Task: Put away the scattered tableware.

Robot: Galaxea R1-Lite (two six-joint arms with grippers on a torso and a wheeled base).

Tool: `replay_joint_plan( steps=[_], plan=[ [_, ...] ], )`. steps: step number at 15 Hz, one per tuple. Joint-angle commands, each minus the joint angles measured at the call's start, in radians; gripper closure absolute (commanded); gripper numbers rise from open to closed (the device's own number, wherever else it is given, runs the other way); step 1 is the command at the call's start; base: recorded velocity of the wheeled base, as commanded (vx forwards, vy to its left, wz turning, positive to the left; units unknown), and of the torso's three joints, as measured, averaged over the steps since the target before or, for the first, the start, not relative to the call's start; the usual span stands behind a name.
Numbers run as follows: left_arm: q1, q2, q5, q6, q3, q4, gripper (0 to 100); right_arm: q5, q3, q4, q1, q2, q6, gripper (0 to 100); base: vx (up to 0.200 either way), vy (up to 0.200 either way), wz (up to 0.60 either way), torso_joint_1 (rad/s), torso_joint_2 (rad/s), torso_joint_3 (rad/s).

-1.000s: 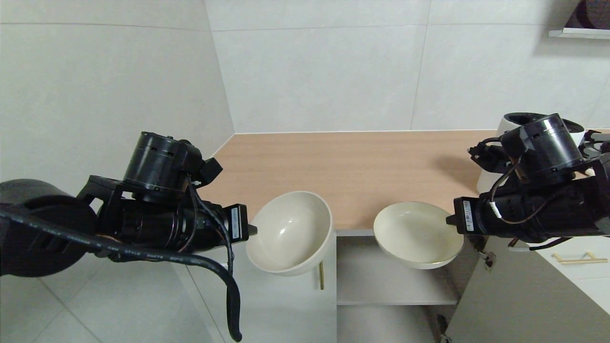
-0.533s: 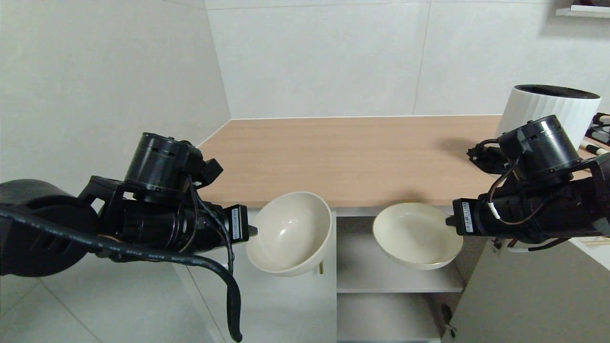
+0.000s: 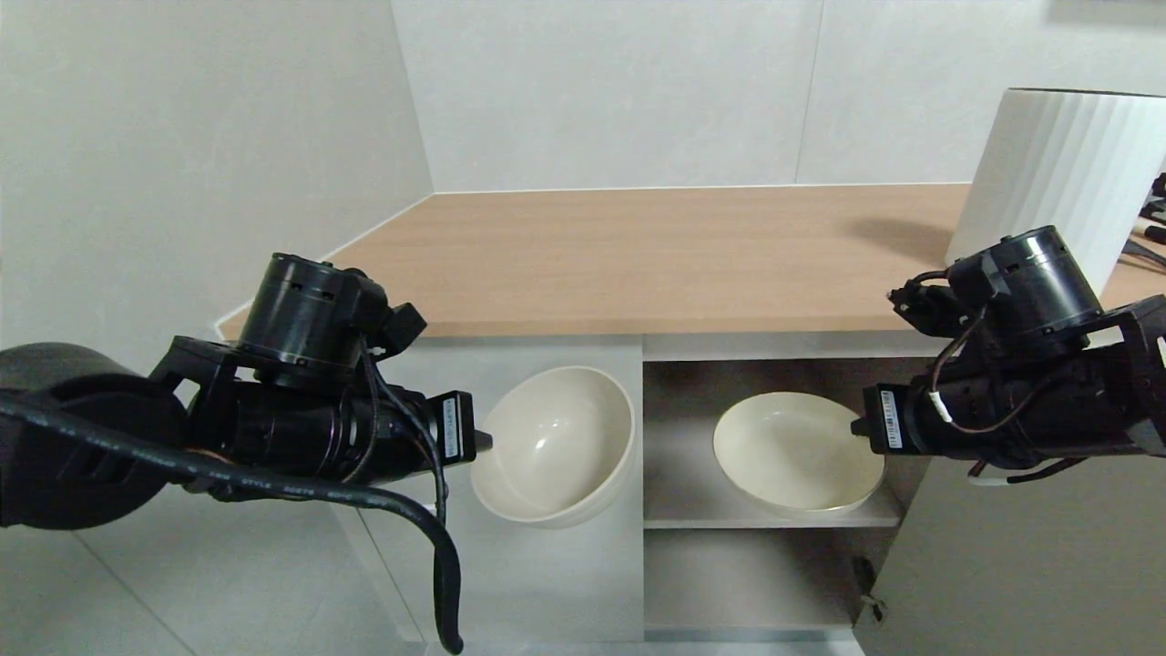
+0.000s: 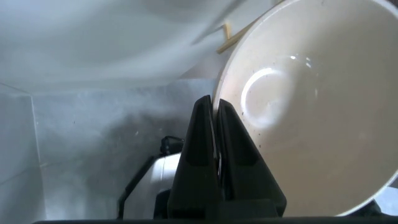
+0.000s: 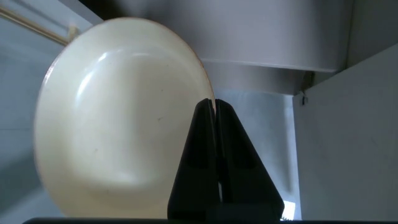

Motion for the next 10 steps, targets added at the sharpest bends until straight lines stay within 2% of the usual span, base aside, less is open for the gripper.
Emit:
replay_joint_plan(
  steps=[1,5,10],
  plan=[
    [0.000,0.000,0.000,0.000,0.000,0.000,100,0.001,0.000,-0.001,0.000,0.003,0.000,100,0.000,0.000,0.00,-0.139,0.45,0.310],
    [0.001,0.000,0.000,0.000,0.000,0.000,100,0.001,0.002,-0.001,0.002,0.003,0.000,100,0.000,0.000,0.00,-0.093,0.35,0.243],
    [0.000,-0.003,0.000,0.000,0.000,0.000,100,0.001,-0.001,-0.001,0.002,0.020,0.000,100,0.000,0.000,0.00,-0.008,0.03,0.017]
  ],
)
